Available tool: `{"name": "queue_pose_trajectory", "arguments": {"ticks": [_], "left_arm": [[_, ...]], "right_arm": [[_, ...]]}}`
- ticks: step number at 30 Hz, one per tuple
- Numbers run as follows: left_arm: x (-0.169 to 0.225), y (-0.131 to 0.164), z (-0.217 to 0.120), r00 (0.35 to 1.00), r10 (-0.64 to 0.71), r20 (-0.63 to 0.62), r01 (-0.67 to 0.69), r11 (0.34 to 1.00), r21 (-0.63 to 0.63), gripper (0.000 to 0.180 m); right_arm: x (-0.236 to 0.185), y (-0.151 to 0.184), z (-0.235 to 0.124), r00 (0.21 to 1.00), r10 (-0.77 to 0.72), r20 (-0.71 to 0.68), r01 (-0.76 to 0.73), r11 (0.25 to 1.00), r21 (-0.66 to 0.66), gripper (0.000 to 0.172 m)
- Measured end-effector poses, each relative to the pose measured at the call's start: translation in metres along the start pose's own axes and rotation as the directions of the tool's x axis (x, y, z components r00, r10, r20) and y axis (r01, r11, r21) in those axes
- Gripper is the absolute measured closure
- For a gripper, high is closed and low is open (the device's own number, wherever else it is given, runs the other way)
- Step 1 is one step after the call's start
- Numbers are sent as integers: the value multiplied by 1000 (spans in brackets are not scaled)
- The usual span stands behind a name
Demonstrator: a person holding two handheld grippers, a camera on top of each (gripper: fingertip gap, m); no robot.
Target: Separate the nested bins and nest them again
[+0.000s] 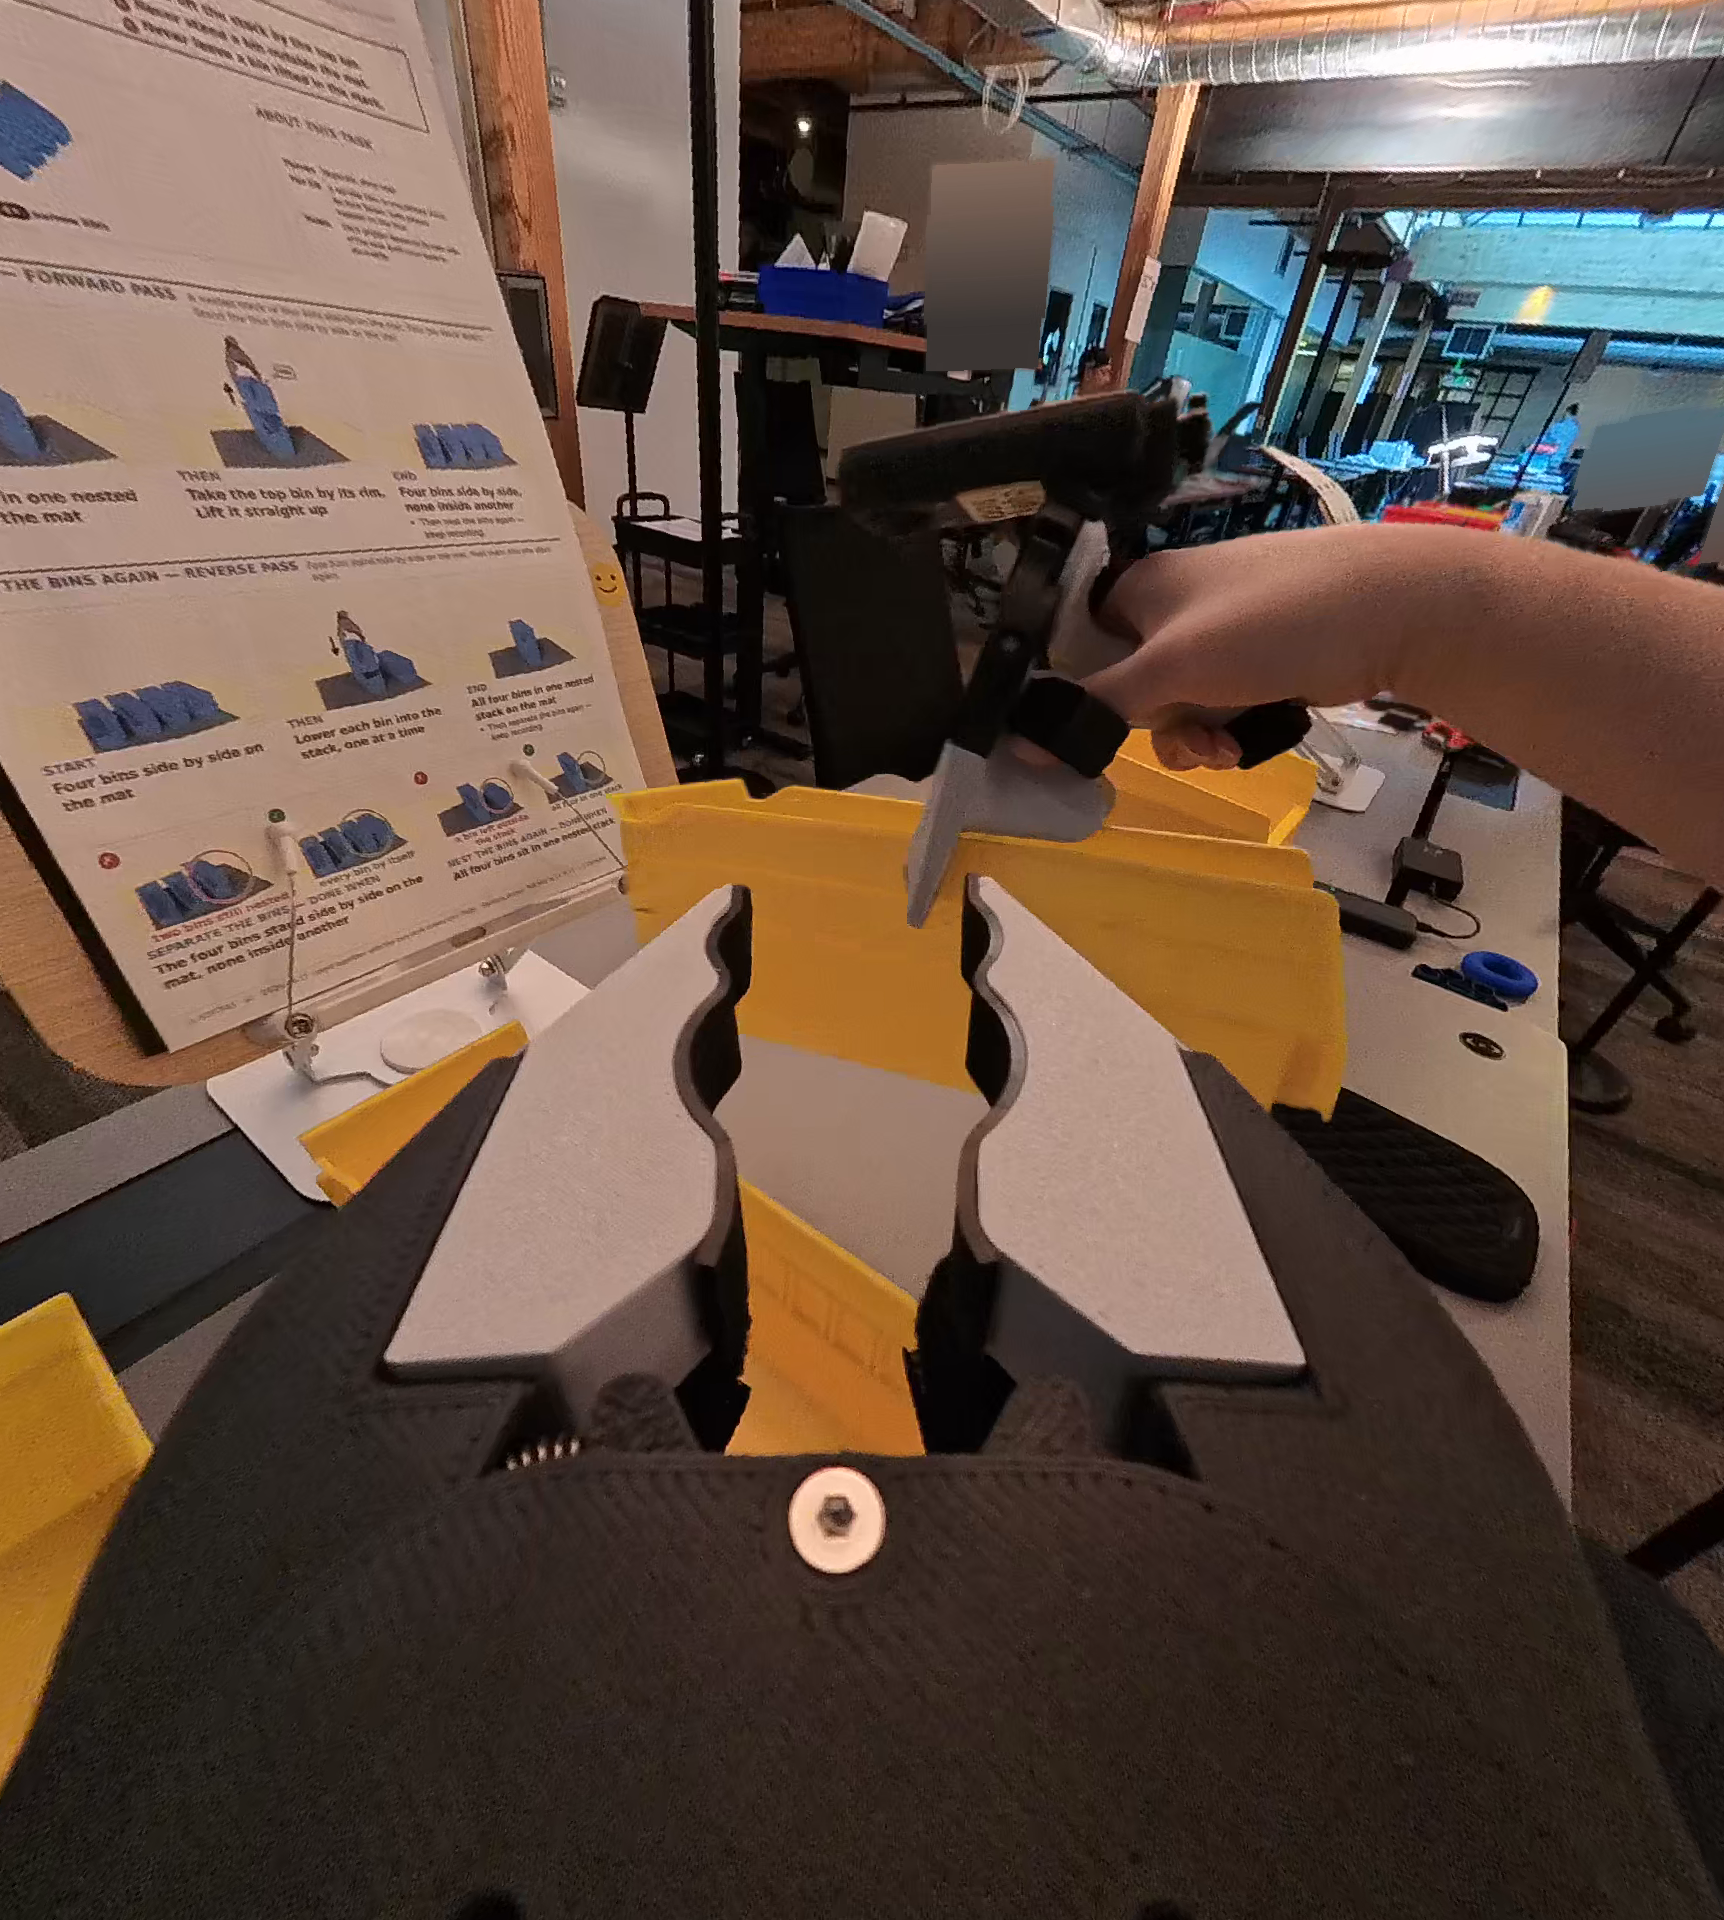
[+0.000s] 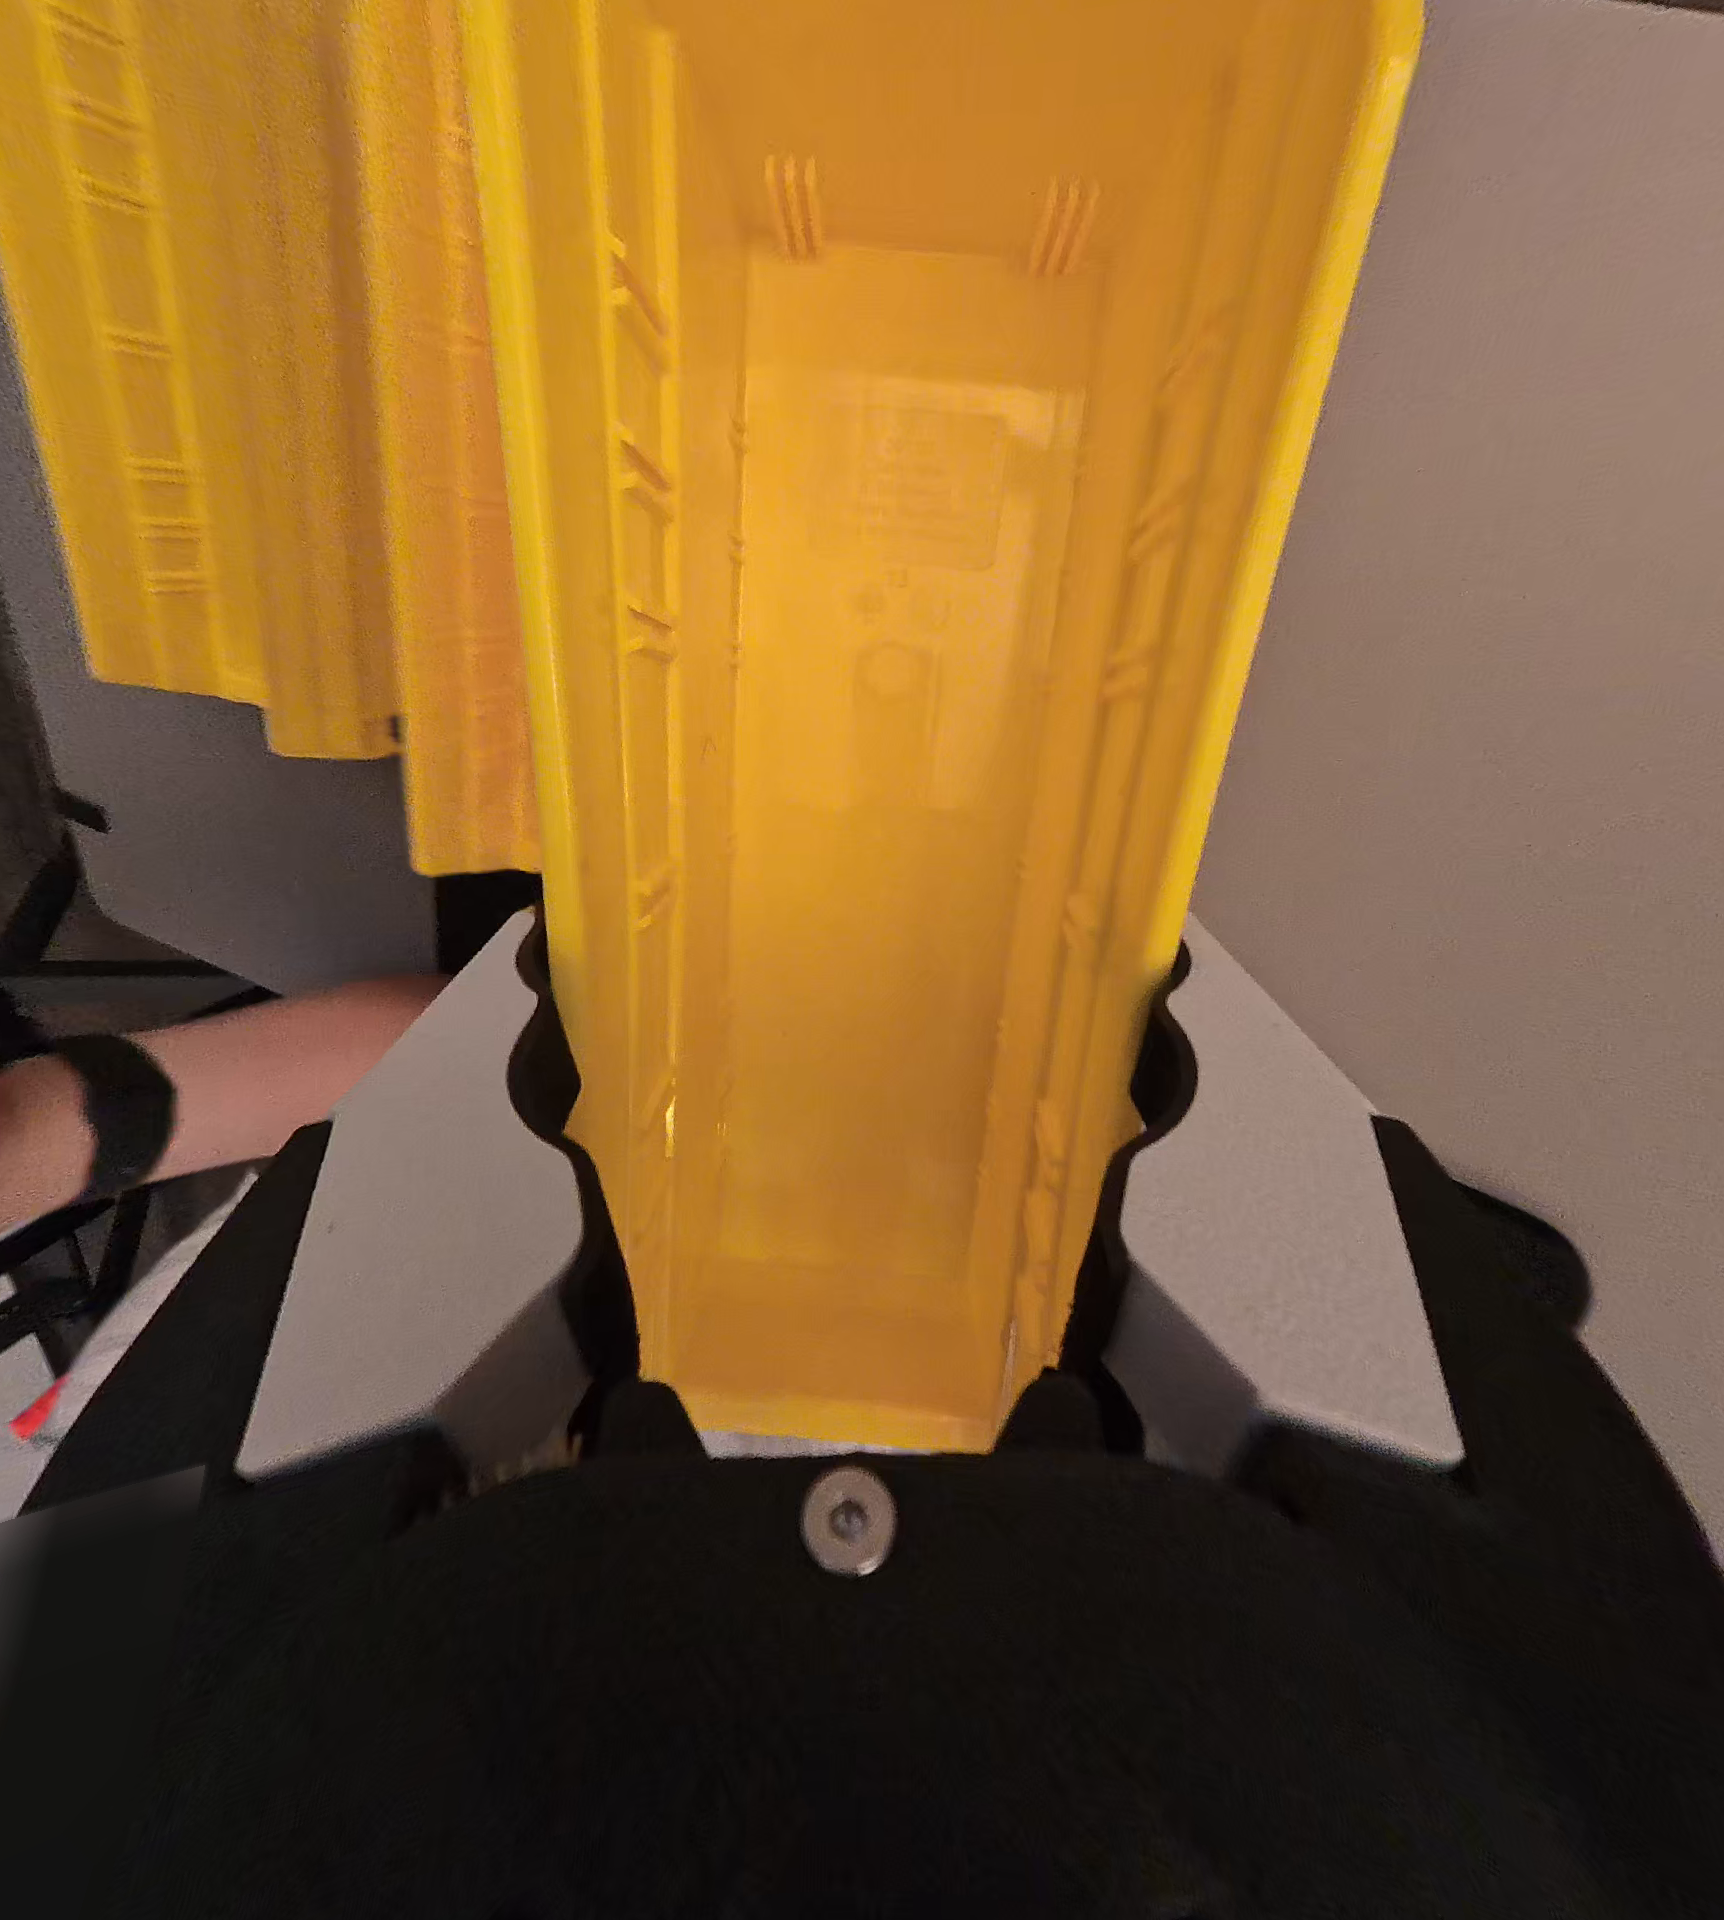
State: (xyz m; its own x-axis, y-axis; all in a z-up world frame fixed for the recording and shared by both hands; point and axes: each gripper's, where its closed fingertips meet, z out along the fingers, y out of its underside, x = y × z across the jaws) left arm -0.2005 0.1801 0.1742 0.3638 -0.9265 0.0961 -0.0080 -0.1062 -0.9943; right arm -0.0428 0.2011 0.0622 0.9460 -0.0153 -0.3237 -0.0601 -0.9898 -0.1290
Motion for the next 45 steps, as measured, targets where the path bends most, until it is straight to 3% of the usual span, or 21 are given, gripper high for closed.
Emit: {"name": "queue_pose_trajectory", "arguments": {"ticks": [6, 11, 19, 28, 38, 45], "left_arm": [[-5, -5, -11, 1000, -7, 29, 6, 1000, 30, 141], [-6, -19, -31, 999, -11, 49, 6, 994, 106, 142], [-3, -38, -63, 999, -16, 29, 9, 973, 229, 142], [1, -39, -66, 1000, -20, -15, 23, 971, 237, 142], [7, -39, -63, 999, -12, -36, 20, 972, 232, 142], [13, -36, -60, 999, 5, -46, 5, 977, 211, 142]], "right_arm": [[-78, -19, 25, 998, -21, 65, 22, 1000, -9, 60], [-115, -25, 58, 996, 42, 82, -37, 997, -61, 58], [-113, -43, 91, 993, 98, -62, -95, 994, 46, 53], [-104, -42, 118, 984, 130, -126, -122, 990, 65, 51], [-104, -59, 117, 977, 112, -181, -80, 981, 178, 50], [-103, -54, 127, 959, 86, -271, -47, 988, 147, 50]]}}
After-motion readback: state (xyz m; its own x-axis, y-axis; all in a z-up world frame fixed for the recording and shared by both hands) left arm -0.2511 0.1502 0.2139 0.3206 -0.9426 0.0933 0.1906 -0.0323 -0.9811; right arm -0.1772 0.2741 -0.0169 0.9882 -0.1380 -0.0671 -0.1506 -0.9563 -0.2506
